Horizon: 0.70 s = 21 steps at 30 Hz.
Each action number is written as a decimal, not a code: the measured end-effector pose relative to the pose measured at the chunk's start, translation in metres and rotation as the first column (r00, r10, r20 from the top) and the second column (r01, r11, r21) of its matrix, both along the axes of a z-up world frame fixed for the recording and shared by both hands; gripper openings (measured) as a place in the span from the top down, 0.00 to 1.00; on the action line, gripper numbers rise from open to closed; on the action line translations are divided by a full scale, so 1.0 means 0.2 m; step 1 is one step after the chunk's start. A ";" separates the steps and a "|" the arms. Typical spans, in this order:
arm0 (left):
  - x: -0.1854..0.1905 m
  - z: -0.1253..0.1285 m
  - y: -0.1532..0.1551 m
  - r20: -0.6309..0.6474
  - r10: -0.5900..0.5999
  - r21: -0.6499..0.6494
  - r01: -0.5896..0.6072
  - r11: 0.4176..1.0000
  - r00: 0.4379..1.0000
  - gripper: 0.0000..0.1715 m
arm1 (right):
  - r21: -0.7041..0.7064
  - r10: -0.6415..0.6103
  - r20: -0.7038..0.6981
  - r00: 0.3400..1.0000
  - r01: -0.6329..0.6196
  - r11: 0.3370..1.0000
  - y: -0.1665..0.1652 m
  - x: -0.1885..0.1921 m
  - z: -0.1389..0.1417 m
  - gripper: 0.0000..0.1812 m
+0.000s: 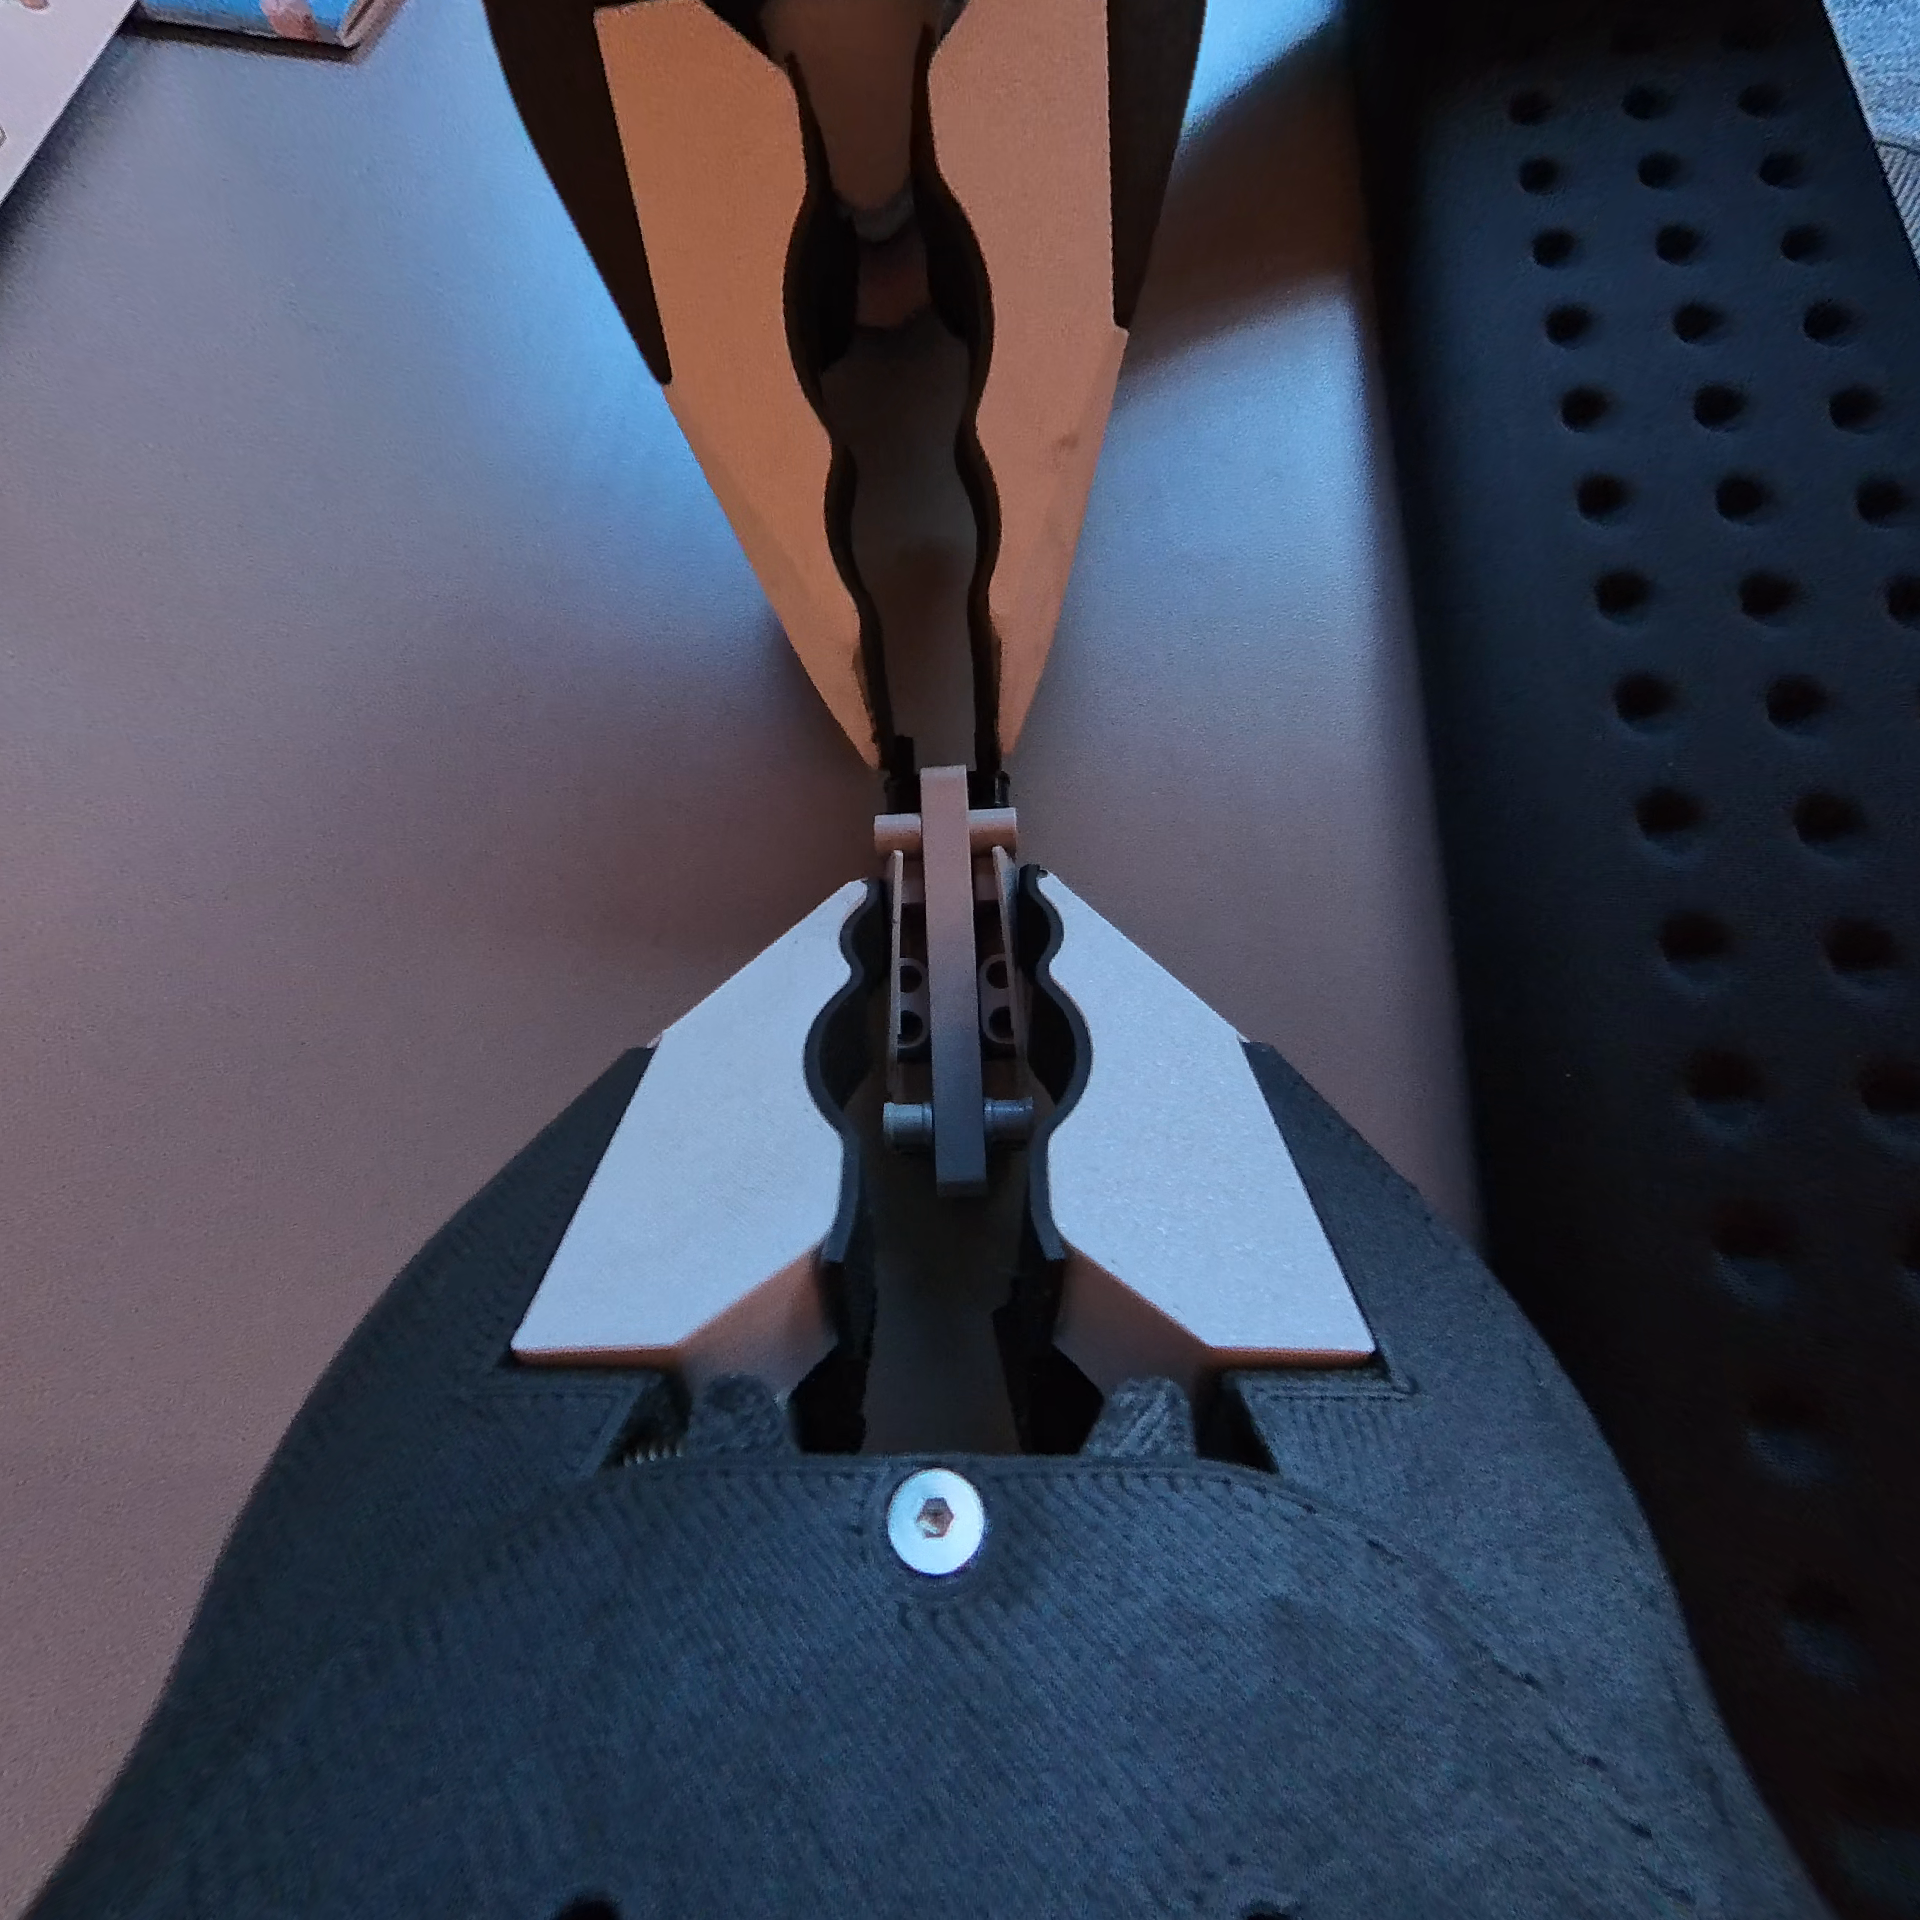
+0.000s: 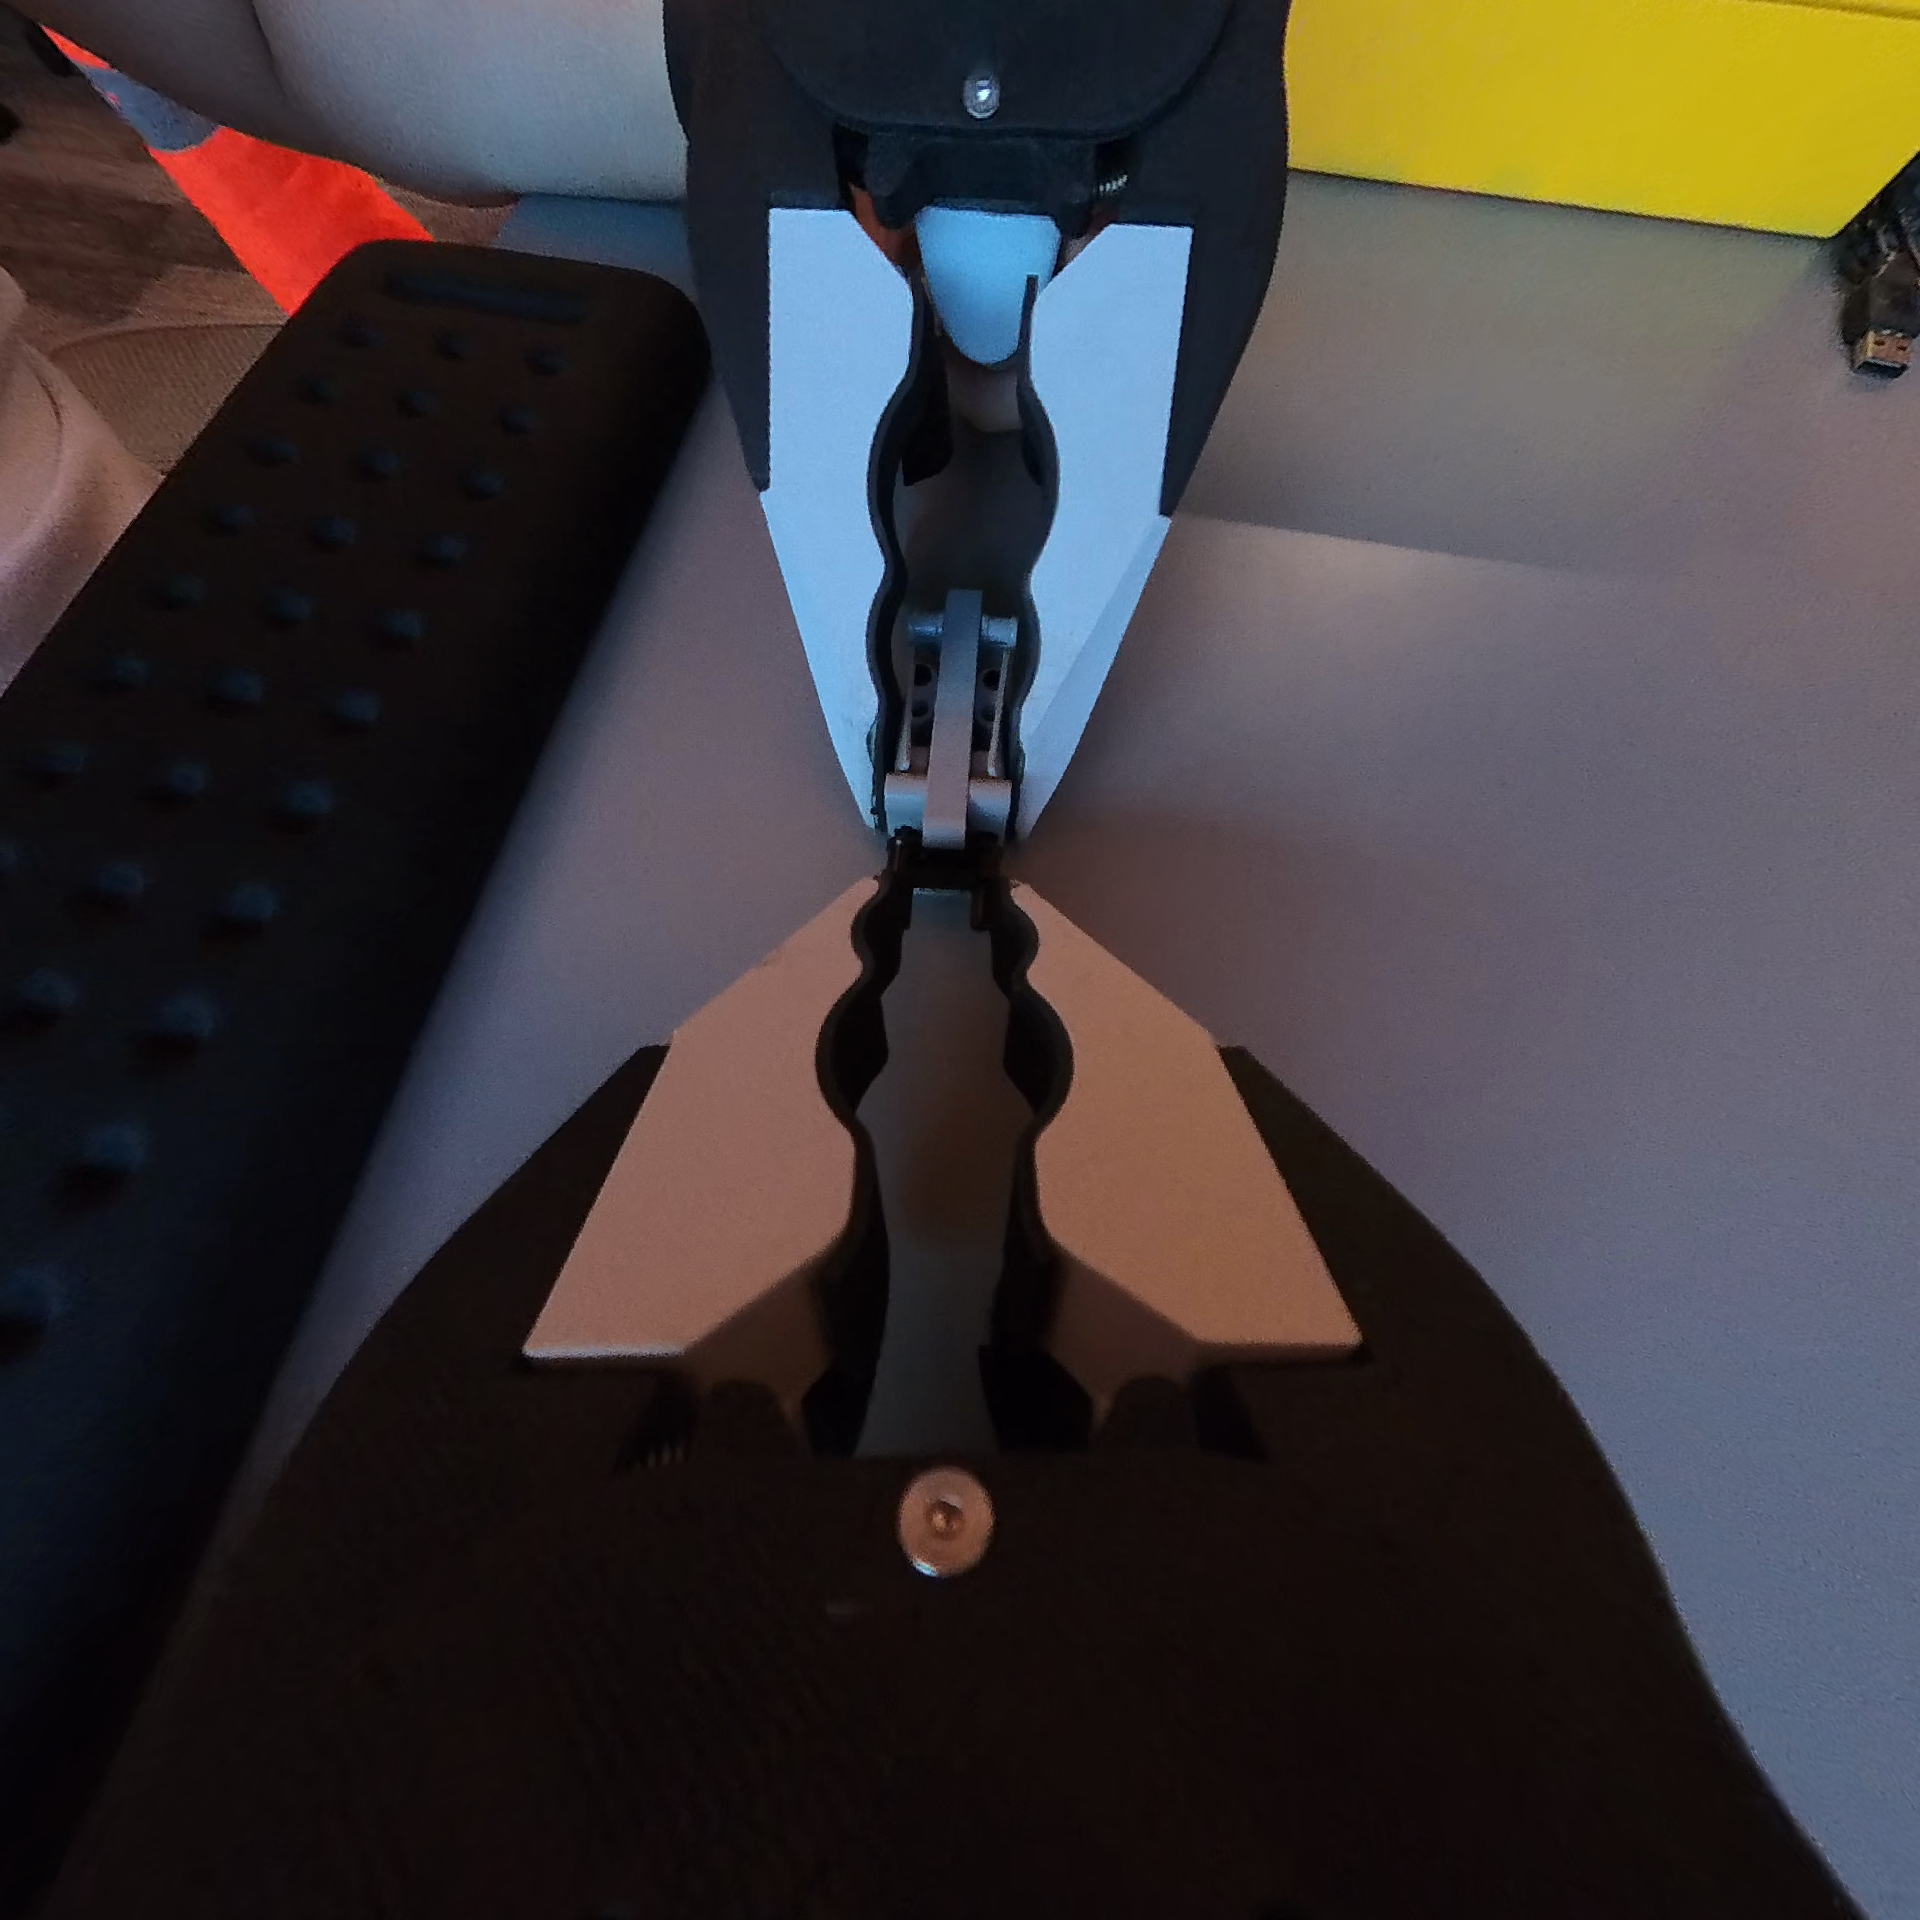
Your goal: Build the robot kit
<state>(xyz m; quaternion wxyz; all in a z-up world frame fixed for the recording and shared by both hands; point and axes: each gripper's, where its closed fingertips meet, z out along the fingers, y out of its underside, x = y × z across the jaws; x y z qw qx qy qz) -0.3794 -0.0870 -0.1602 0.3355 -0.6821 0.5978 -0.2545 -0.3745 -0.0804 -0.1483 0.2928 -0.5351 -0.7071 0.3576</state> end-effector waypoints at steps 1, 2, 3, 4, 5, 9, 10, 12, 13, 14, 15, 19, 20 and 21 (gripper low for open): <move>0.00 0.00 0.00 0.000 0.000 0.001 0.000 1.000 1.000 0.86 | 0.008 0.002 -0.002 1.000 -0.002 1.000 0.00 0.00 0.00 0.91; 0.00 0.00 0.00 0.000 0.000 0.000 0.000 1.000 1.000 0.86 | 0.011 0.003 -0.002 1.000 -0.003 1.000 0.00 0.00 0.00 0.91; 0.00 0.00 0.00 0.000 0.000 -0.002 0.000 1.000 1.000 0.86 | 0.010 0.003 -0.002 1.000 -0.003 1.000 0.00 0.00 0.00 0.91; 0.00 0.00 0.00 0.001 0.001 -0.003 -0.001 1.000 1.000 0.86 | 0.012 0.004 -0.003 1.000 -0.003 1.000 0.00 0.00 0.00 0.90; 0.00 0.00 0.00 0.000 0.001 -0.001 -0.001 1.000 1.000 0.86 | 0.022 0.006 -0.005 1.000 -0.006 1.000 0.00 0.00 0.00 0.91; 0.00 0.00 0.00 -0.001 0.000 0.008 0.000 1.000 1.000 0.86 | 0.067 0.011 -0.004 1.000 -0.011 0.998 0.00 0.00 0.00 0.91; 0.00 0.00 0.00 -0.001 0.001 0.007 -0.001 1.000 1.000 0.86 | 0.076 0.010 0.003 1.000 -0.011 0.997 0.00 0.00 0.00 0.91; 0.00 0.00 0.00 0.000 0.001 0.005 -0.001 1.000 1.000 0.86 | 0.087 0.010 0.014 1.000 -0.012 0.996 0.00 0.00 0.00 0.91; 0.00 0.00 0.00 0.000 0.001 0.005 -0.001 1.000 1.000 0.86 | 0.091 0.010 0.019 1.000 -0.012 0.996 0.00 0.00 0.00 0.91; 0.00 0.00 0.00 0.000 0.001 0.005 -0.001 1.000 1.000 0.86 | 0.098 0.013 0.020 1.000 -0.015 0.995 0.00 0.00 0.00 0.91; 0.00 0.00 0.00 0.000 0.001 0.005 -0.001 1.000 1.000 0.86 | 0.102 0.015 0.020 1.000 -0.017 0.995 0.00 0.00 0.00 0.91; 0.00 0.00 0.00 -0.001 0.002 0.005 -0.002 1.000 1.000 0.86 | 0.097 0.018 0.034 0.999 -0.021 0.995 0.00 0.00 0.00 0.89; 0.00 0.00 0.00 -0.001 0.002 0.005 -0.002 1.000 1.000 0.86 | 0.124 0.012 0.069 0.998 -0.021 0.992 0.01 0.01 -0.03 0.88; 0.00 0.00 0.00 0.000 0.002 0.005 -0.002 1.000 1.000 0.86 | 0.140 0.014 0.092 0.996 -0.027 0.990 0.00 0.02 -0.05 0.87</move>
